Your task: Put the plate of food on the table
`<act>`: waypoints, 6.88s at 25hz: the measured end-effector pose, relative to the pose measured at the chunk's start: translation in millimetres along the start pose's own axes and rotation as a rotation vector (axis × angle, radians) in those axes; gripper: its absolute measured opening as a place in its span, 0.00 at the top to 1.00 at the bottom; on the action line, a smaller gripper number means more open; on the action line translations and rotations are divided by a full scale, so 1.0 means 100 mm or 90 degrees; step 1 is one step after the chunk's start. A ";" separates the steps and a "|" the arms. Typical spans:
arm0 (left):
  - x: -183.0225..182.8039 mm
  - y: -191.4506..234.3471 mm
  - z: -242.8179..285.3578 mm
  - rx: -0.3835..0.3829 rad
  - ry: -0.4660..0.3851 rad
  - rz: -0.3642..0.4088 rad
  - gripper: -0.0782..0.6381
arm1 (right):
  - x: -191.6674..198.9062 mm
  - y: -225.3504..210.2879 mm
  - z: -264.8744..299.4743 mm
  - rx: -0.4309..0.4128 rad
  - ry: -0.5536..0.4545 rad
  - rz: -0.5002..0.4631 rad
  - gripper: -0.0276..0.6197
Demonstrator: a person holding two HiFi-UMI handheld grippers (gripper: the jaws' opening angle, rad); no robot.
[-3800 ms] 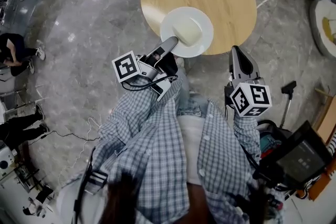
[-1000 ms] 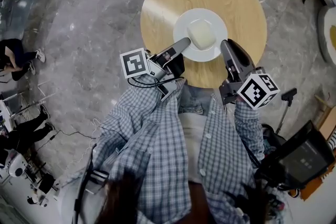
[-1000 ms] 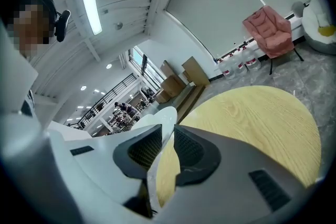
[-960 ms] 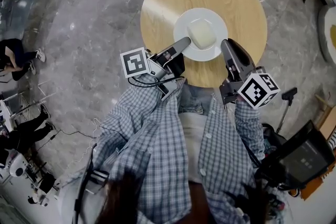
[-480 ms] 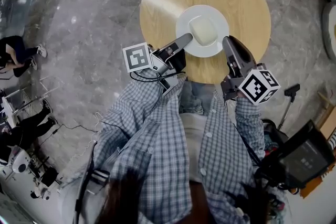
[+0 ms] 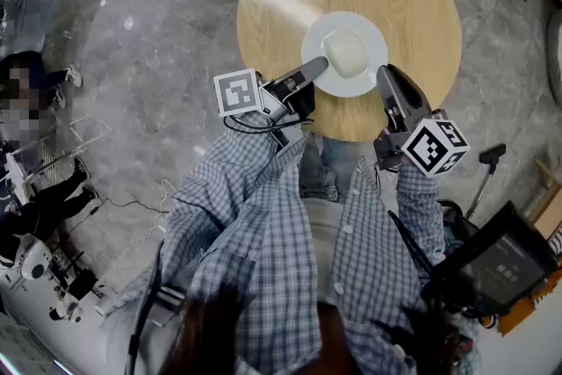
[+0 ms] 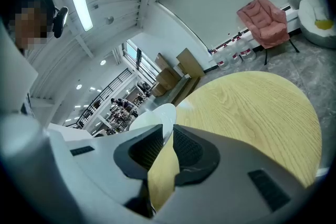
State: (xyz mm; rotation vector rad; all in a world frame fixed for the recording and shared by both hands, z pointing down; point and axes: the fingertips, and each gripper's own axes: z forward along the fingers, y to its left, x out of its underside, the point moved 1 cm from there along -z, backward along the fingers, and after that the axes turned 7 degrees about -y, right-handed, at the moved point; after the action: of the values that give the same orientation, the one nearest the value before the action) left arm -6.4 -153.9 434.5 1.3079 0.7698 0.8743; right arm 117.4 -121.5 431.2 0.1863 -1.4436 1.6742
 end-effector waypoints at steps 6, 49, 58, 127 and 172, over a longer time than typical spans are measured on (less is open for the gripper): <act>0.02 0.16 0.05 -0.013 0.015 -0.007 0.86 | 0.08 -0.14 0.02 0.013 0.004 0.012 0.85; 0.23 1.40 0.26 -0.138 0.054 -0.033 0.86 | 0.83 -1.12 0.22 0.164 0.116 0.005 0.85; 0.23 1.40 0.30 -0.153 0.073 -0.004 0.86 | 0.77 -1.25 0.21 0.210 0.117 -0.092 0.85; 0.19 1.30 0.16 -0.128 0.101 -0.031 0.70 | 1.50 -0.63 0.49 -0.037 0.449 -0.916 0.89; 0.22 -0.42 -0.44 -0.003 0.097 0.411 0.88 | 0.18 0.52 -0.42 0.131 -0.042 -0.385 0.95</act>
State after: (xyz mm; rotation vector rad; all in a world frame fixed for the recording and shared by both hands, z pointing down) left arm -29.8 -116.1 387.9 1.5230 0.4535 1.4985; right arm 88.1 -72.1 392.1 0.7234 -1.1068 1.3128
